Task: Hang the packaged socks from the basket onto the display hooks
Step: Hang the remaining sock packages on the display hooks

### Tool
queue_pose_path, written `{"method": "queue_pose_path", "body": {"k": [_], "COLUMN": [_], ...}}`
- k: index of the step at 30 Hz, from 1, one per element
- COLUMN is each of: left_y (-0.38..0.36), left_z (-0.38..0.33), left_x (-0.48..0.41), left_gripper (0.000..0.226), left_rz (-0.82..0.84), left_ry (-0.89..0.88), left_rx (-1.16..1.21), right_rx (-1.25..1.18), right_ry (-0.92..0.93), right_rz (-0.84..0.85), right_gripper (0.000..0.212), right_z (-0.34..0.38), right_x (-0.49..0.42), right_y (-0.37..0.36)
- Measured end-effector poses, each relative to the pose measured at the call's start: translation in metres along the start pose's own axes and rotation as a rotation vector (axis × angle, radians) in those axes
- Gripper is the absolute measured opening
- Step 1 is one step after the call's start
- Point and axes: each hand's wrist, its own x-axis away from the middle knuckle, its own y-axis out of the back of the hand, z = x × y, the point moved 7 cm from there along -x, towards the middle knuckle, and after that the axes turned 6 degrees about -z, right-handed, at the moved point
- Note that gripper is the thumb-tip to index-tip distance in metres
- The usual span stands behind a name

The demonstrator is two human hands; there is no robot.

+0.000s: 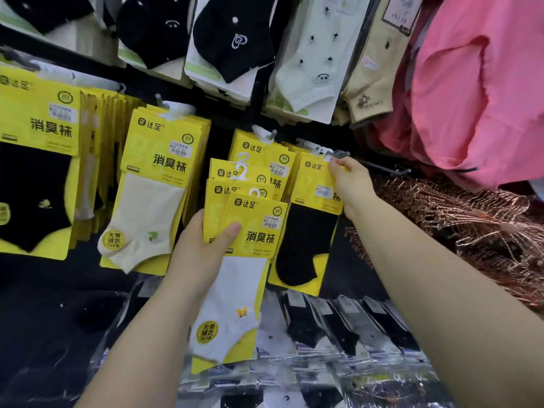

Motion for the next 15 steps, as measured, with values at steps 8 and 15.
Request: {"method": "queue_pose_path", "body": {"k": [8, 15], "left_y": [-0.012, -0.019], "left_z": [0.001, -0.002], "left_x": [0.003, 0.010], "left_gripper": [0.014, 0.028], "left_rz": [0.039, 0.036], "left_ry": [0.019, 0.047], "left_rx": [0.052, 0.140], "right_rx": [0.168, 0.116], "right_ry": [-0.110, 0.067], "right_rz": [-0.272, 0.354], "right_gripper": [0.045, 0.040], "right_z": [-0.010, 0.007], "right_x": [0.012, 0.111], "right_y": [0.014, -0.025]}}
